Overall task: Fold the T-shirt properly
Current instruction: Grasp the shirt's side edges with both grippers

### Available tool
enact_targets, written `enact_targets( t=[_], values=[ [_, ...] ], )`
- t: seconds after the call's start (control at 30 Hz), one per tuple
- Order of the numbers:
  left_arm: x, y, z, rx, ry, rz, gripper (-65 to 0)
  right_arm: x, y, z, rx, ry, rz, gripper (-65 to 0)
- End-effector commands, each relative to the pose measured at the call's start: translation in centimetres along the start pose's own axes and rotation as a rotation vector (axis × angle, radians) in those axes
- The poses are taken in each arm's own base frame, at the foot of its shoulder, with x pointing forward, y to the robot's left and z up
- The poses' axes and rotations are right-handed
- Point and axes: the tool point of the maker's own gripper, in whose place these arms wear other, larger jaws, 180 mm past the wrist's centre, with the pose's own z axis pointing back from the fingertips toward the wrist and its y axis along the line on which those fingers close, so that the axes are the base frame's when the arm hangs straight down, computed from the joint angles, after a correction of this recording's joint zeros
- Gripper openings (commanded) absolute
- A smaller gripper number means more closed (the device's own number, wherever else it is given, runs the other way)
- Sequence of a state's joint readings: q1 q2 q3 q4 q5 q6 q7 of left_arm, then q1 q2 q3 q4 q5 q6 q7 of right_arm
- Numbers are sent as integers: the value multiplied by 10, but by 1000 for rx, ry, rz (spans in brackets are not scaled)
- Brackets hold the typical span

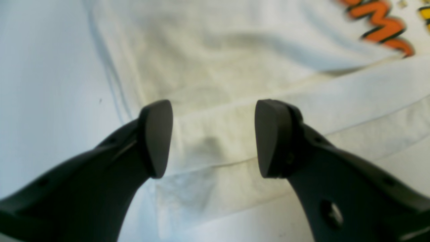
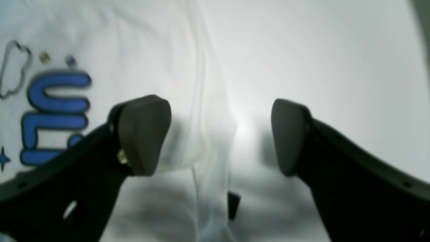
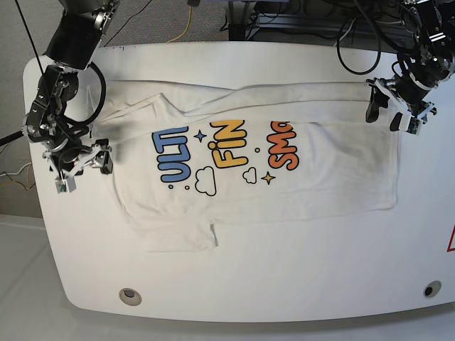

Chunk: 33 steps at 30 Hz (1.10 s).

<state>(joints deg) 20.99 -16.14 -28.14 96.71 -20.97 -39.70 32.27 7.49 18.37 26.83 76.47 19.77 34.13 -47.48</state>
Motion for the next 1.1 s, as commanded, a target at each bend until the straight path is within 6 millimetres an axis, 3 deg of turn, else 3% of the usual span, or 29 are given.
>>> enact_targets(
  t=[0.0, 0.1, 0.3, 0.77, 0.83, 1.07],
  values=[
    [22, 4, 3, 1, -68, -24, -280, 30, -4, 0, 26, -116, -21, -164],
    [22, 2, -1, -6, -65, -32, -275, 16, 2, -16, 58, -127, -61, -141],
    [25, 3, -3, -9, -73, -31, -275, 9, 3, -23, 61, -119, -66, -143],
    [19, 17, -2, 5, -38, -43, -289, 29, 1, -35, 52, -105, -49, -139],
    [17, 15, 5, 5, -23, -70, -289, 32, -12, -44, 40, -68, -83, -133],
    [14, 15, 7, 11, -20, -55, -289, 15, -7, -44, 58, -22, -115, -133]
  ],
)
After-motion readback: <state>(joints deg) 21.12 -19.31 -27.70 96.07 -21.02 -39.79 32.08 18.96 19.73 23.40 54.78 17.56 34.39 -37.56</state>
